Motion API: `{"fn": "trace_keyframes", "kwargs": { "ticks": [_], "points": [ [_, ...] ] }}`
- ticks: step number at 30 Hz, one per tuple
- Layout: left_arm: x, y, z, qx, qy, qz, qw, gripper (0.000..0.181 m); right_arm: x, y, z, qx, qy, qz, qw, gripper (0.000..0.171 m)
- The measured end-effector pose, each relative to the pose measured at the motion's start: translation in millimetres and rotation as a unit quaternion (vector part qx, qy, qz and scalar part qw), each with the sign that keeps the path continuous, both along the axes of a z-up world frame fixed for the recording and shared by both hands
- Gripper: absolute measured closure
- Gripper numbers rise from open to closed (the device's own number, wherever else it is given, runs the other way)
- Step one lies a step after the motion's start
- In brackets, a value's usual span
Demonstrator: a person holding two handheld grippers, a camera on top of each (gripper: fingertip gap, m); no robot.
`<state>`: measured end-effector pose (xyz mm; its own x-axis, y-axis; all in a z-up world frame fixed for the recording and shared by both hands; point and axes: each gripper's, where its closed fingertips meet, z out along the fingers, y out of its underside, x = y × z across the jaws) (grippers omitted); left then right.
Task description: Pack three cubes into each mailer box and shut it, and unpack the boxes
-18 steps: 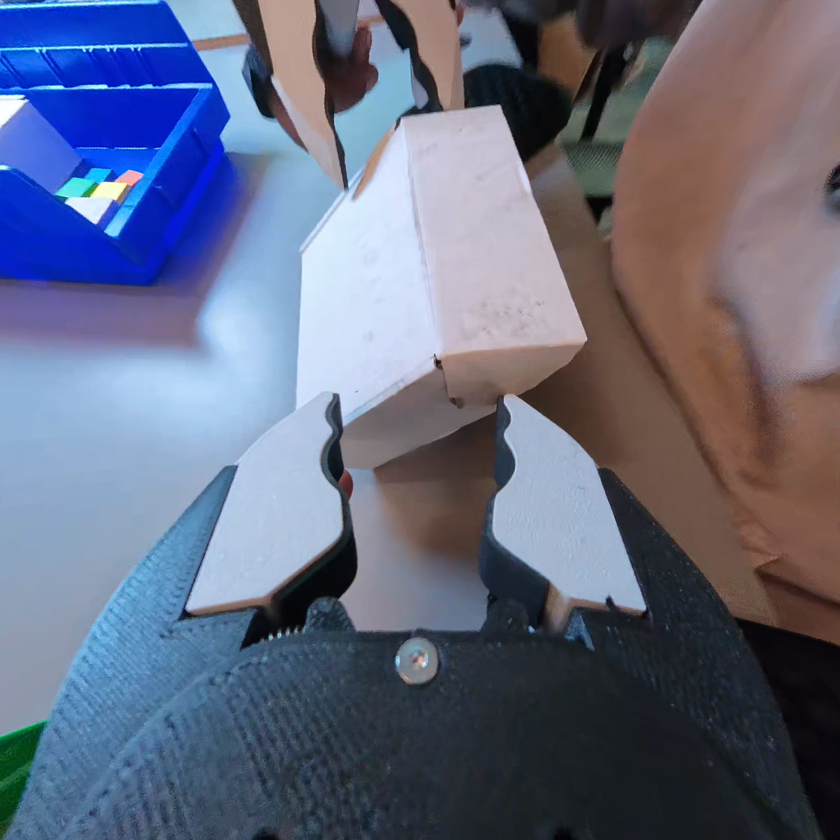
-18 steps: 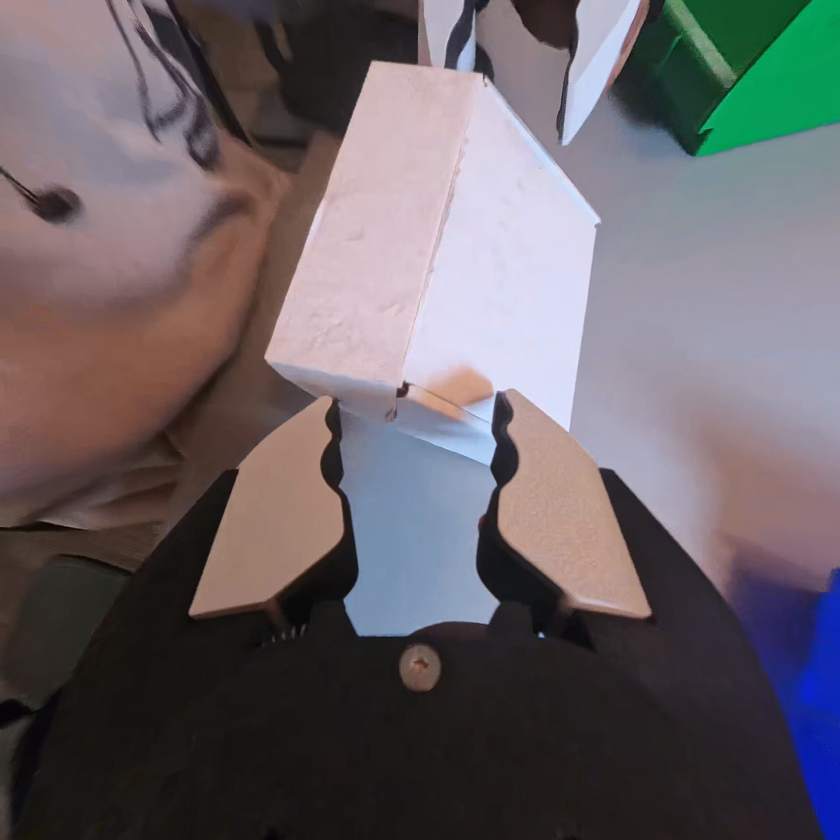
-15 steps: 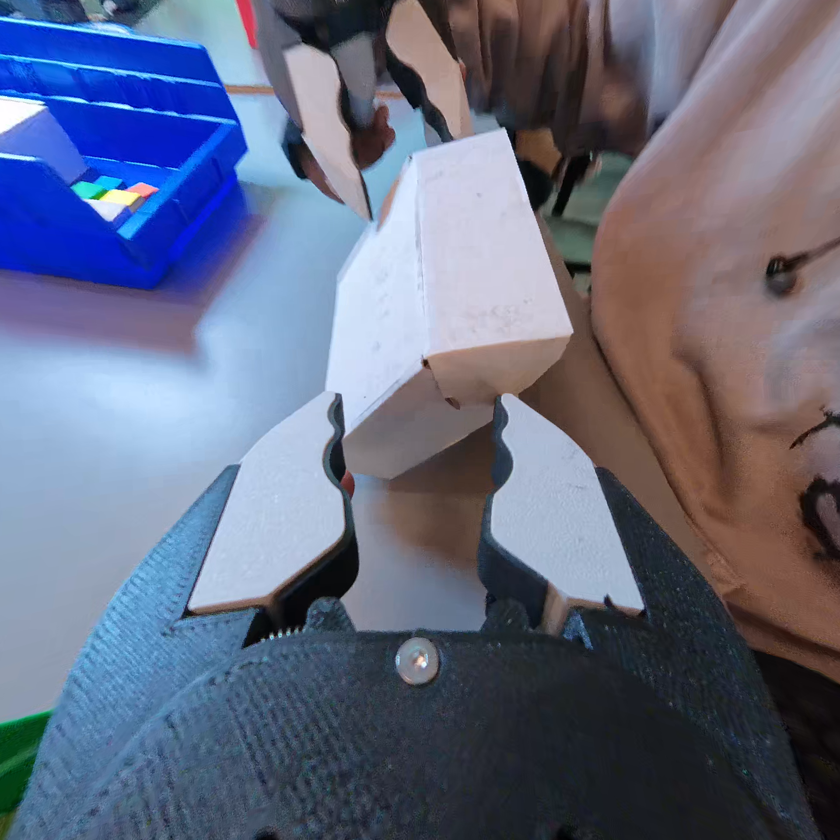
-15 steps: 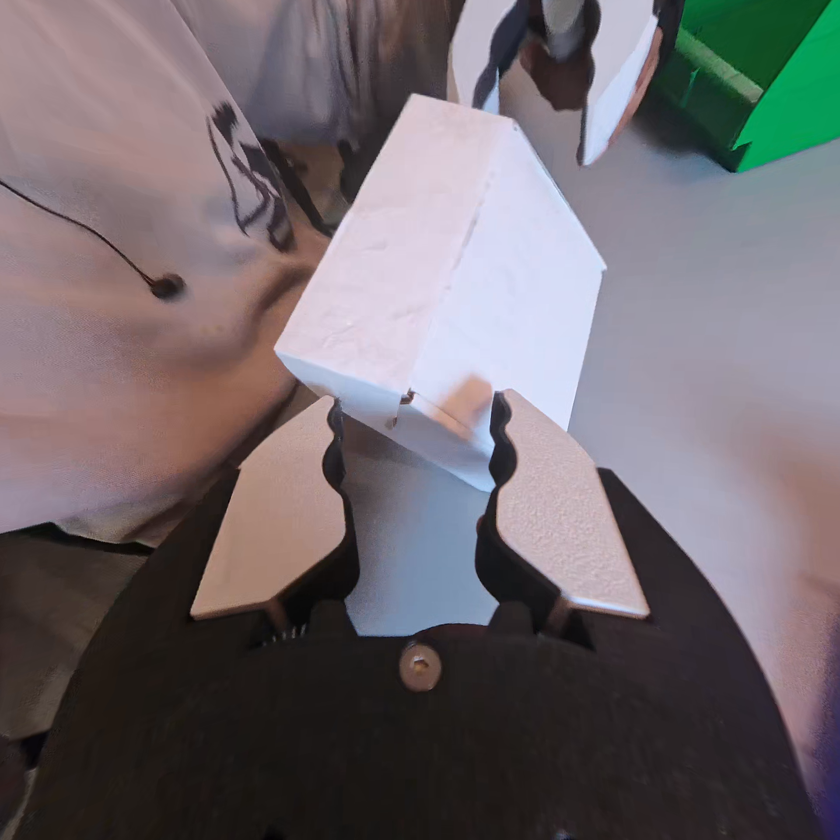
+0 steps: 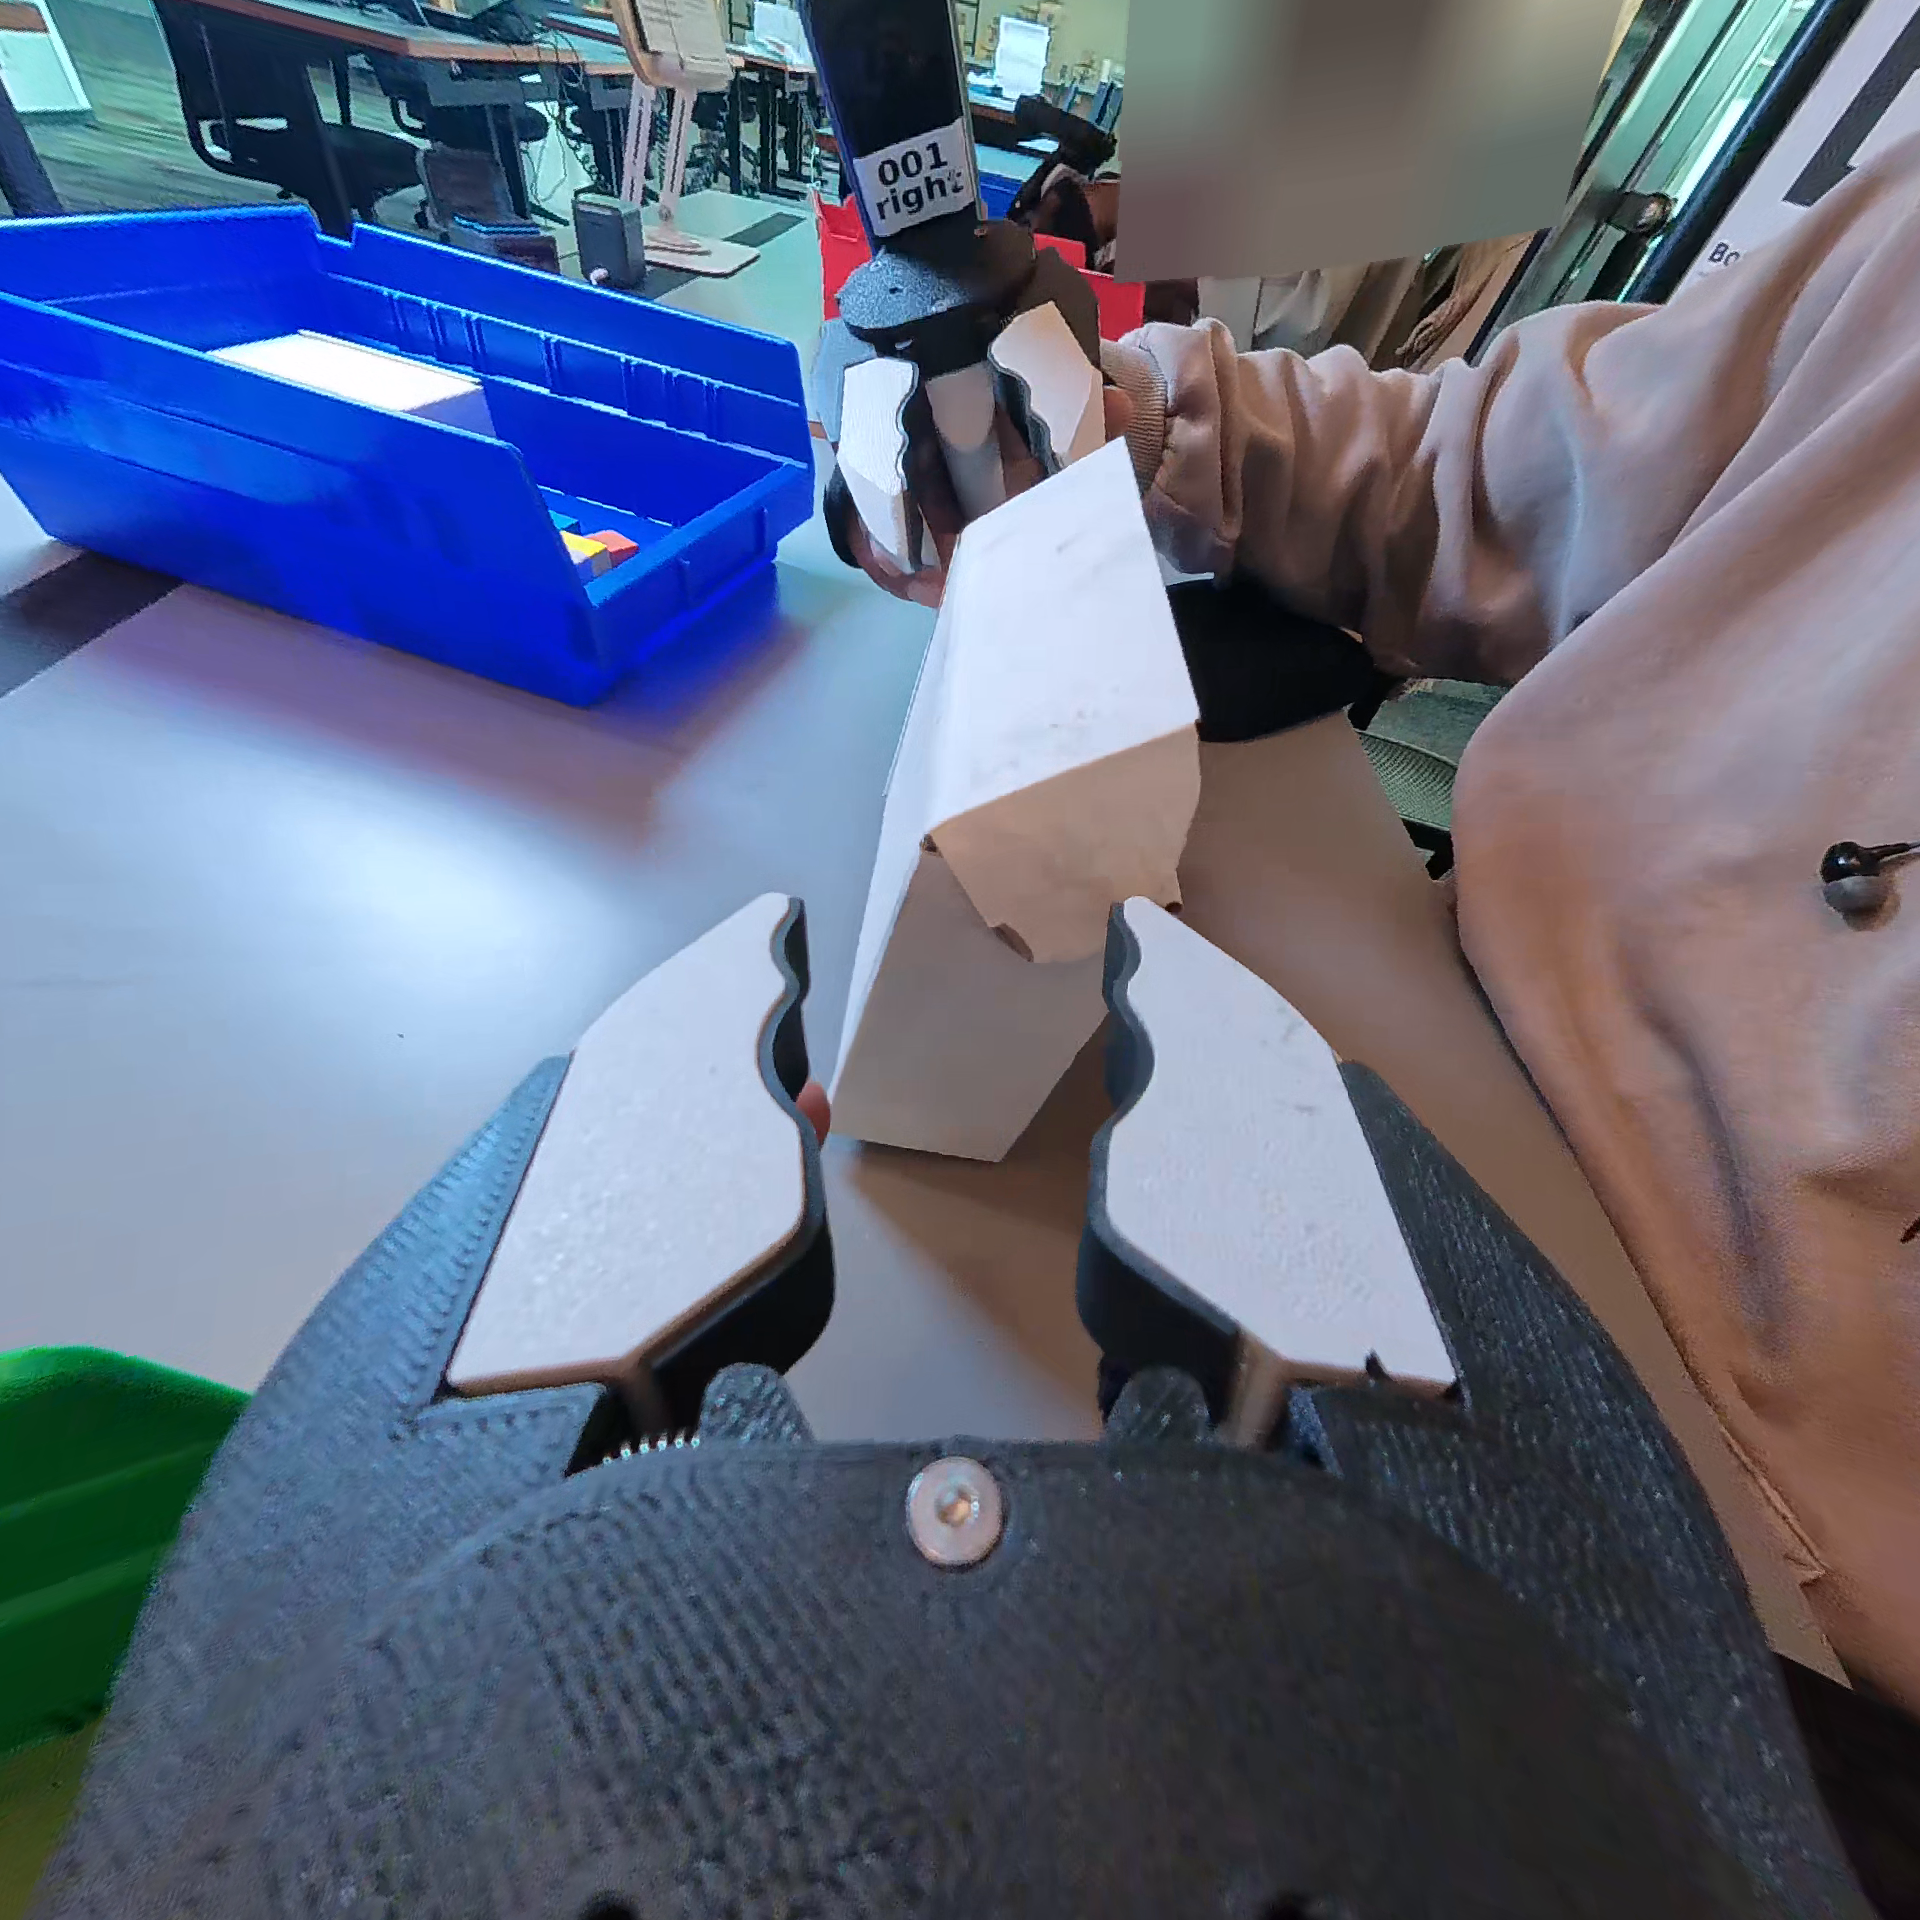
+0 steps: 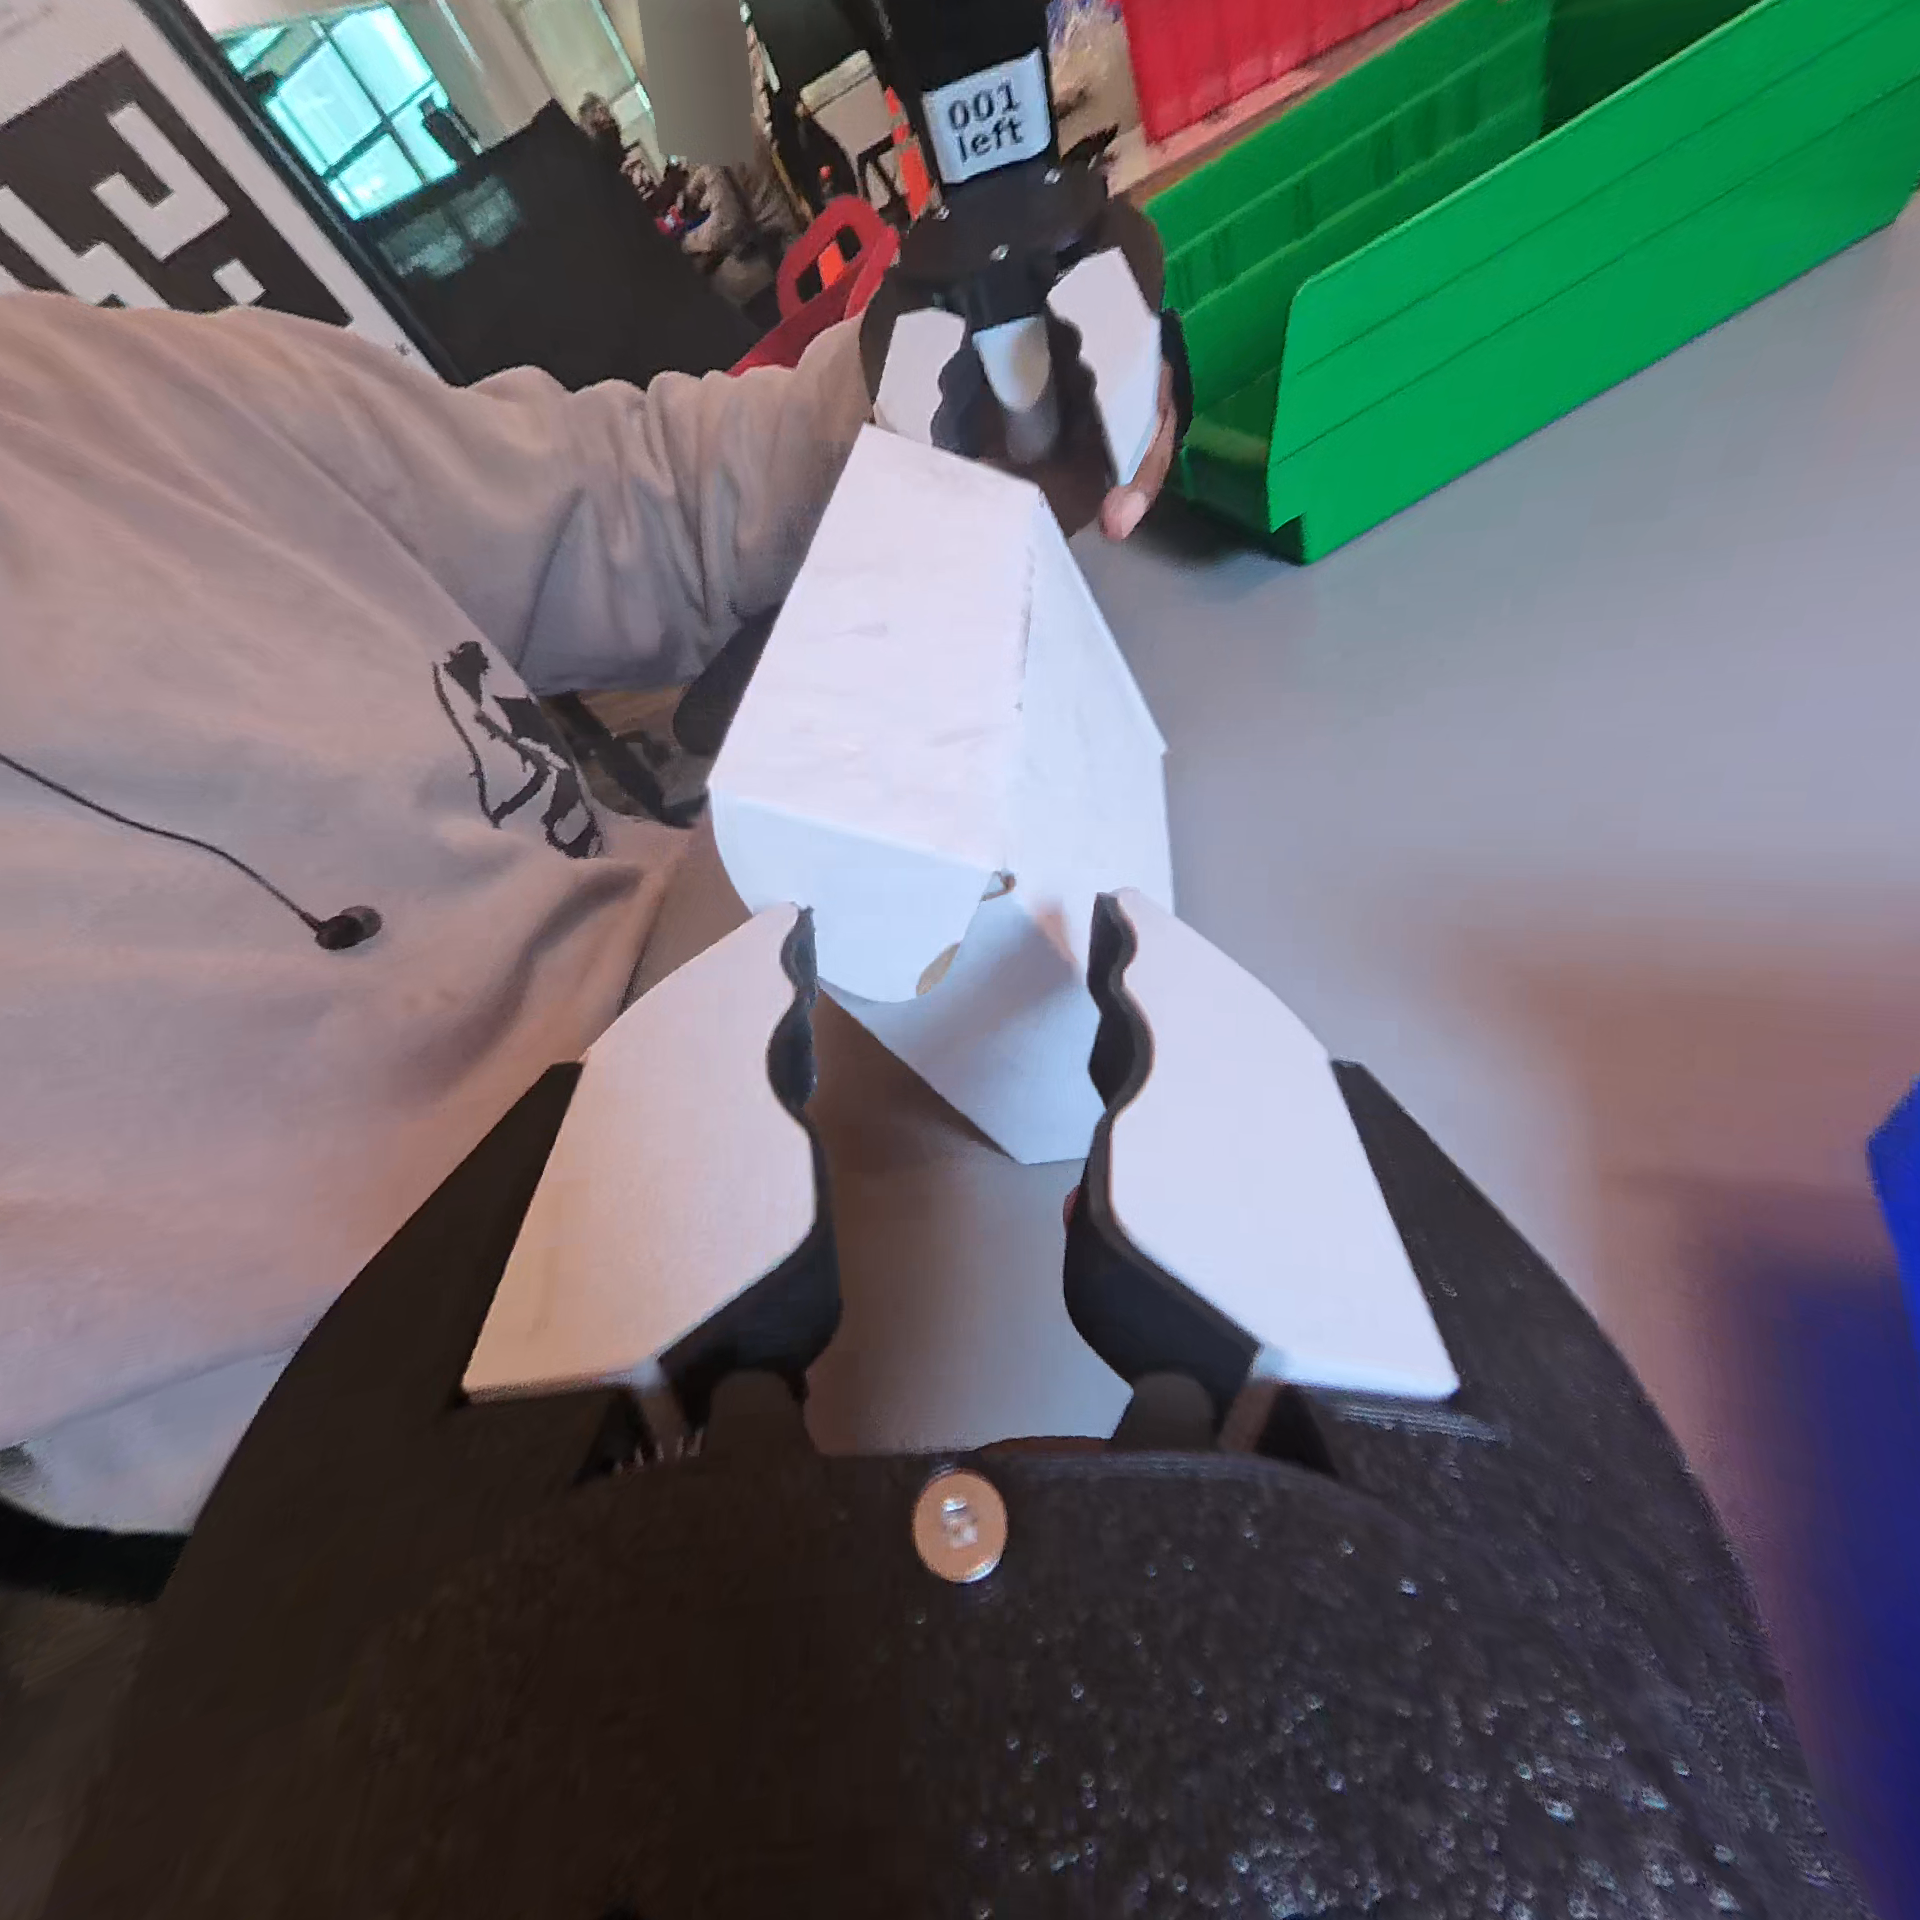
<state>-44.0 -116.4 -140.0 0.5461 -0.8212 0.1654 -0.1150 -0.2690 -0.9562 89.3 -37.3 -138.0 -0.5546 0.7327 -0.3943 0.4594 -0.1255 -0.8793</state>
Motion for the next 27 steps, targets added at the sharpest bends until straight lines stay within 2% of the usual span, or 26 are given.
{"fn": "trace_keyframes", "kwargs": {
  "ticks": [8,11,15,17,24,25,27],
  "points": [
    [-1,8,17,0.029,0.003,-0.028,0.999,0.116,-3,8,13,0.053,0.058,-0.003,0.997,0.118],
    [2,8,23,0.042,0.007,-0.050,0.998,0.116,0,9,13,0.081,0.061,0.003,0.995,0.117],
    [14,8,15,0.042,0.050,-0.084,0.994,0.120,-8,6,5,0.128,0.063,-0.009,0.990,0.119],
    [19,12,12,0.044,0.067,-0.087,0.993,0.133,-12,0,6,0.119,0.065,-0.007,0.991,0.130],
    [16,23,13,0.071,0.107,-0.050,0.990,0.151,-15,-8,12,0.061,0.059,-0.011,0.996,0.132],
    [14,22,13,0.085,0.125,-0.047,0.987,0.152,-15,-8,11,0.060,0.058,-0.010,0.996,0.132],
    [11,16,13,0.091,0.145,-0.057,0.984,0.138,-15,-8,11,0.060,0.061,-0.009,0.996,0.132]
  ]
}}
